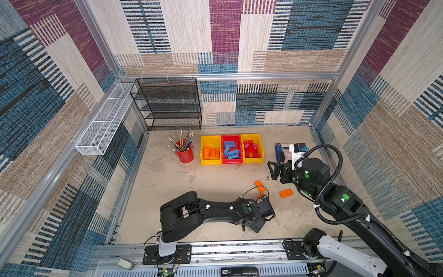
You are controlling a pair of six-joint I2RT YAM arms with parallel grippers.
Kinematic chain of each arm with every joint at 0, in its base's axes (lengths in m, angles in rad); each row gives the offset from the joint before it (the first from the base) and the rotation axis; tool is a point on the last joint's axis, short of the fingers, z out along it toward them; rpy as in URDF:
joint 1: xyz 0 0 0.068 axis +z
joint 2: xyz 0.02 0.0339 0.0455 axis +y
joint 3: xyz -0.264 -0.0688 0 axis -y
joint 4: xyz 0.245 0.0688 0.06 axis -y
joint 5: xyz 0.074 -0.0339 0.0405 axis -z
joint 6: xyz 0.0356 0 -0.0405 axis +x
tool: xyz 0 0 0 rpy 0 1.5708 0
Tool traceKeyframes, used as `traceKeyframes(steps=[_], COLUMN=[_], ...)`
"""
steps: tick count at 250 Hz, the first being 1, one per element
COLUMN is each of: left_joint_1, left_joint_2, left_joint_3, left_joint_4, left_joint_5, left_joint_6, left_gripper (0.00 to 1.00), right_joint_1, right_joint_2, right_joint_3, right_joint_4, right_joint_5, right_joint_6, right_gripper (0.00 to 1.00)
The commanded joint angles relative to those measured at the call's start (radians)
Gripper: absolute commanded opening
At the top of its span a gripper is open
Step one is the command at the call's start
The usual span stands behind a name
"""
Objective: Sort the legos into containers by color
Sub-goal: 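Lower the left gripper onto an orange 2x4 brick and close it, then carry the orange 2x4 brick over the yellow bin by the pencil cup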
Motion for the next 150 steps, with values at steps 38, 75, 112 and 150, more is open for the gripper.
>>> traceKeyframes(steps=[38, 75, 112, 150], left_joint_1=[0.025, 0.11, 0.259, 0.42], left_joint_2=[-0.046, -0.139, -0.259, -0.342], left_joint_3=[-0.036, -0.089, -0.103, -0.034], left_joint_4=[-0.043, -0.059, -0.1, -0.145], left_joint_5=[0.021, 0.019, 0.013, -0.014], left_joint_6=[0.026, 0.029, 0.073, 0.144], left_gripper=[0.59, 0.59, 0.59, 0.6], right_joint_1=[0.001, 0.0, 0.001, 0.0], right_joint_2=[0.002, 0.016, 0.043, 0.079], right_joint_3=[0.005, 0.006, -0.016, -0.025], right_joint_4=[0.028, 0.036, 0.067, 0.108], right_joint_5=[0.007, 0.003, -0.005, -0.041], right_joint_6=[-0.002, -0.001, 0.004, 0.016], right_gripper=[0.99, 0.99, 0.99, 0.99])
